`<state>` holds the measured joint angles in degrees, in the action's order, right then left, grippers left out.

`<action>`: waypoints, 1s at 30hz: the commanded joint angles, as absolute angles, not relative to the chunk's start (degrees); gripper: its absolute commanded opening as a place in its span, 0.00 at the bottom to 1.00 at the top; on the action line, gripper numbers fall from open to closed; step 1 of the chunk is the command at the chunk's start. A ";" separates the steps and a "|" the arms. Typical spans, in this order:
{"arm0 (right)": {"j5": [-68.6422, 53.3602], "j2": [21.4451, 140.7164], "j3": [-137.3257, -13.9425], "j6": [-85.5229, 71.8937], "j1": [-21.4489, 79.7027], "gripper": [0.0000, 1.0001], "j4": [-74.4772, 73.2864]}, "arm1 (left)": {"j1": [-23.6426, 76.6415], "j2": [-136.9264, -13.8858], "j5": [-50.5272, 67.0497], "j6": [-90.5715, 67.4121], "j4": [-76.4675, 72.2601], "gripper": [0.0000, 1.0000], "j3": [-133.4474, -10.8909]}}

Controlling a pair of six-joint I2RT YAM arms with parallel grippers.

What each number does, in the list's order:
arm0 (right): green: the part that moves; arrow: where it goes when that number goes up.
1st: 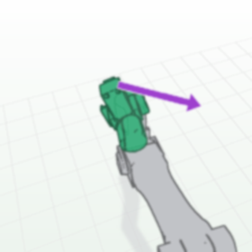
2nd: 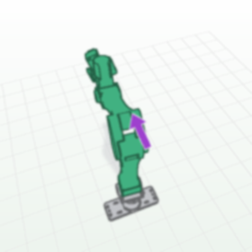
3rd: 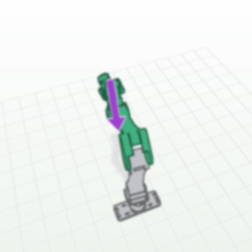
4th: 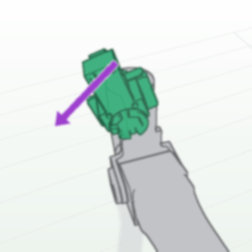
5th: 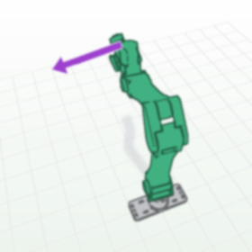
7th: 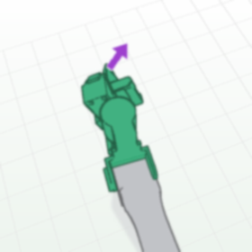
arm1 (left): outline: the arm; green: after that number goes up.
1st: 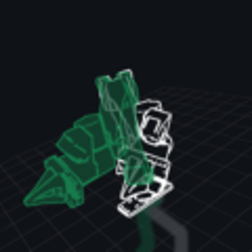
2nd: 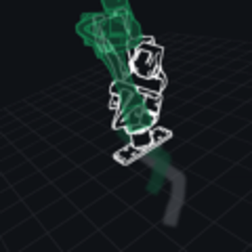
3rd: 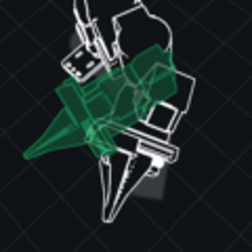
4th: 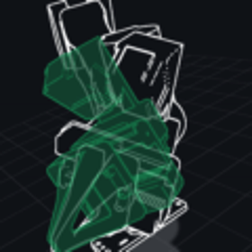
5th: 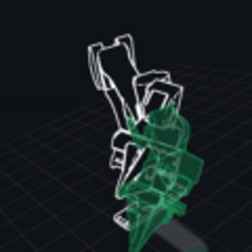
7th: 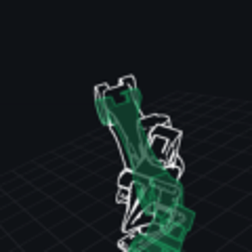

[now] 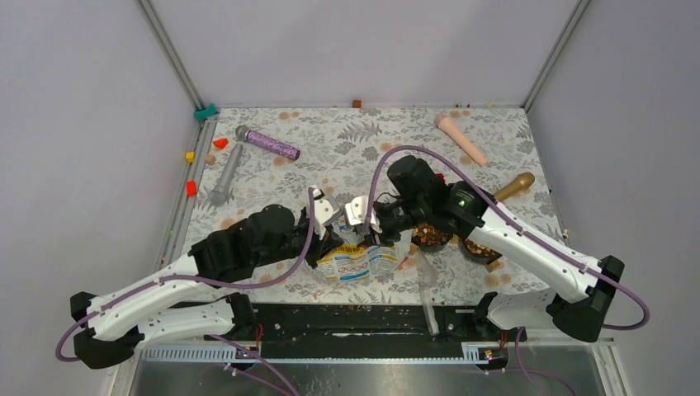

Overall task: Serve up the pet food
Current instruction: Close the pet food bag at the center of the board.

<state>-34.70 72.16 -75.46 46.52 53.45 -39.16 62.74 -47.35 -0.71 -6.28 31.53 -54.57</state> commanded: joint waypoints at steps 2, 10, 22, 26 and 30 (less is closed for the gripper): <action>-36.86 75.37 -79.45 43.48 53.26 0.42 -39.04 | 62.75 -46.26 -0.27 -5.81 22.76 0.00 -57.98; -36.89 74.70 -80.14 38.06 53.24 0.09 -37.10 | 62.79 -45.81 -0.49 -5.71 22.98 0.00 -57.98; -34.30 74.81 -78.98 33.06 53.26 0.29 -31.57 | 62.76 -45.27 -0.62 -5.87 22.68 0.00 -58.09; -37.91 77.27 -81.04 34.36 53.80 0.40 -34.72 | 62.75 -45.48 -0.62 -6.02 22.67 0.00 -58.18; -36.95 79.07 -82.79 37.67 54.30 0.46 -39.63 | 62.80 -45.27 -0.45 -6.10 22.61 0.00 -58.23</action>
<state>-36.82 76.47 -80.14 36.18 53.17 -36.99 62.54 -46.89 -0.84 -6.61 31.64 -54.59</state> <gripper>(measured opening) 0.444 0.010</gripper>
